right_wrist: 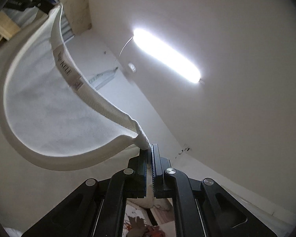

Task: Fold clothes
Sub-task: 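Lift the T-shirt up with both tools and shake it out, then lower the T-shirt flat onto the bed and open both tools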

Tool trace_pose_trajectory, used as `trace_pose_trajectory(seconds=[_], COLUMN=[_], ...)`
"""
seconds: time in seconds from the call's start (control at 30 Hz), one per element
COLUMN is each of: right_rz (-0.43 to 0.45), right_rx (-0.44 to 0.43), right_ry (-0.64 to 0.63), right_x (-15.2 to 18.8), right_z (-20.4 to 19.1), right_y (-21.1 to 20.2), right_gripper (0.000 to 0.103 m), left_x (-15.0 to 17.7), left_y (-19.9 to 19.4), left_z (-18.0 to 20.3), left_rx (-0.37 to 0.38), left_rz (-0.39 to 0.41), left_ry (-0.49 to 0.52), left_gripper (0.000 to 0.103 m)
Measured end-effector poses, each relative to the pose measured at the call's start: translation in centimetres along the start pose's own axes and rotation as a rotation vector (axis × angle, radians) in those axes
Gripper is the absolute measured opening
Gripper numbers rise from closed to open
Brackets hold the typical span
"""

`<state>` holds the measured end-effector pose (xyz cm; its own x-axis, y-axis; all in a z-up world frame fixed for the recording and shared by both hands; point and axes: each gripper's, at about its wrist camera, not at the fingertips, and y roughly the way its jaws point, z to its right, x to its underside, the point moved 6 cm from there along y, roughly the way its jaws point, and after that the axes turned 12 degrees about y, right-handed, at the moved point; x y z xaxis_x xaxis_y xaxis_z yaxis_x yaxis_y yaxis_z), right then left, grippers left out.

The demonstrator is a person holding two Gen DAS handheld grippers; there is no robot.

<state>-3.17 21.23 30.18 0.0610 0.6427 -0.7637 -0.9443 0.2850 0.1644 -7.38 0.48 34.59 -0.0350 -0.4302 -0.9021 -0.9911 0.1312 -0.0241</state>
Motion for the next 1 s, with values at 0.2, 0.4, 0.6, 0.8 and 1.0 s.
trace_pose_trajectory(seconds=[0.2,0.4,0.6,0.8,1.0], right_rz=[-0.116,-0.2,-0.127,-0.095,-0.34], right_rx=[-0.036,0.004,0.05,-0.058,-0.4], right_ry=[-0.048,-0.084,-0.046,-0.121,-0.201], right_x=[3.7,5.5,2.6,7.8,24.2], right_z=[-5.0,-8.5,-5.7,-9.0,-20.4], right_y=[8.3,17.0,16.5,5.9,-6.2], right_gripper=[0.004,0.004,0.004,0.004,0.004], left_x=[7.0,8.9,5.9,13.3,31.9], left_y=[13.3,21.3,16.1,6.8,-0.2], left_z=[1.9,2.7,-0.2,4.0,15.8], left_rx=[0.074,-0.017,-0.075,-0.031,0.195], left_rz=[-0.314,-0.363,-0.192,-0.177,-0.431], left_ry=[-0.071,-0.063,-0.049,0.113,0.262], left_gripper=[0.013,0.013,0.013,0.013,0.013])
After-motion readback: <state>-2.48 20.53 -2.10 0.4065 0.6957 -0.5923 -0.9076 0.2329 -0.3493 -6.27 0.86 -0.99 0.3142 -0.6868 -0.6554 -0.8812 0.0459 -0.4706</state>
